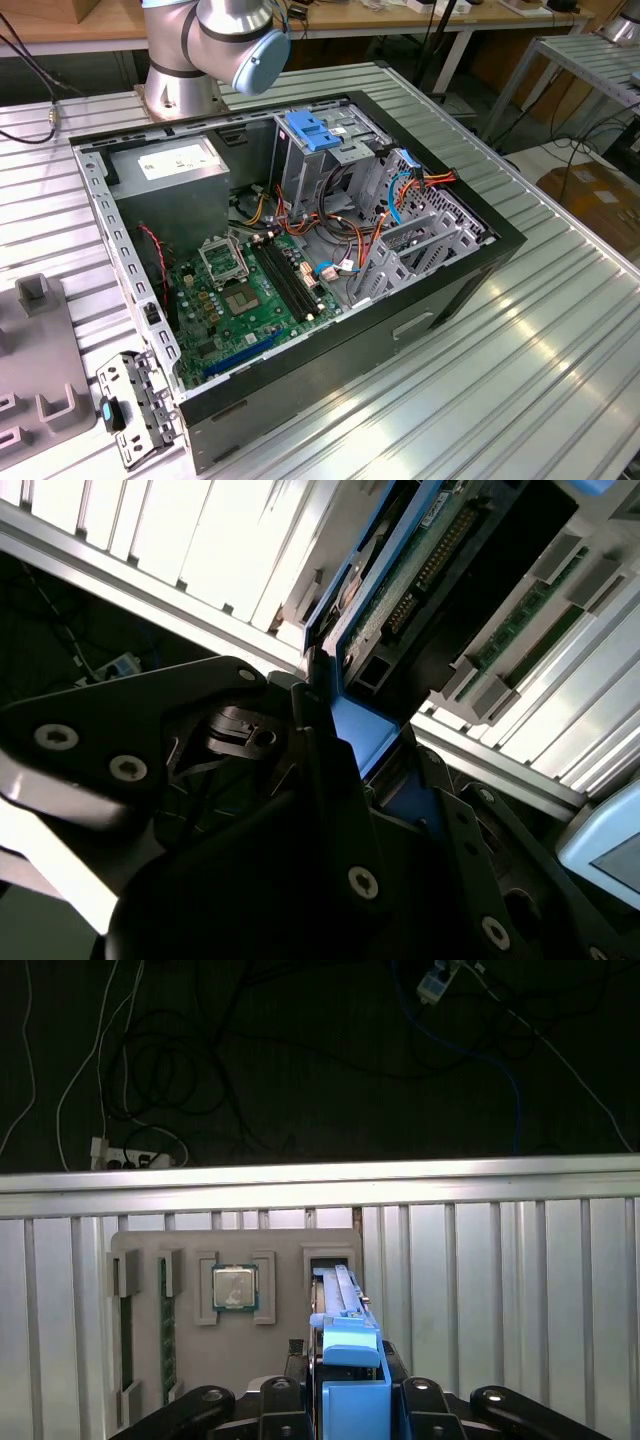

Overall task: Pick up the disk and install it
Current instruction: 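Pick up the disk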

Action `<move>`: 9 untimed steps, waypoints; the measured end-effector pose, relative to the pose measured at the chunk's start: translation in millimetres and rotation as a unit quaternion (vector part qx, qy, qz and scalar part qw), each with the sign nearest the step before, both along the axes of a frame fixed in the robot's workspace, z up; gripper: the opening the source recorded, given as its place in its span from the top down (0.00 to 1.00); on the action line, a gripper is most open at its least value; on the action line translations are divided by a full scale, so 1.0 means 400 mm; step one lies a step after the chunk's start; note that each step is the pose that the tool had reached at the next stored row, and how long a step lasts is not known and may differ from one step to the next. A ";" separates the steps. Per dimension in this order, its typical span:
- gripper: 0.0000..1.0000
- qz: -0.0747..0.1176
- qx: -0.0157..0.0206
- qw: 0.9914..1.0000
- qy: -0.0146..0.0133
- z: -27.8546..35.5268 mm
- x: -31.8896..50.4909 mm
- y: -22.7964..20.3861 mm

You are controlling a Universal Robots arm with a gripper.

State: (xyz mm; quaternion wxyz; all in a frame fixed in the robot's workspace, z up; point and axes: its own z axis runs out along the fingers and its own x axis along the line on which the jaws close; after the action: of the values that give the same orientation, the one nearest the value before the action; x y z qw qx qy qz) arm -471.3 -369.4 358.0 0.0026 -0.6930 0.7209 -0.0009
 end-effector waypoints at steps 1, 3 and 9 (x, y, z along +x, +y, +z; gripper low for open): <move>0.63 0.000 0.000 1.000 0.000 0.001 0.000 0.000; 0.63 0.000 0.001 1.000 0.000 0.003 0.000 0.000; 0.63 0.000 0.001 1.000 0.000 0.015 0.000 0.000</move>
State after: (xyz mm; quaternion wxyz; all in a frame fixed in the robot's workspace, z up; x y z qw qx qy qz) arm -471.3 -369.5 364.2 0.0032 -0.6931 0.7209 0.0001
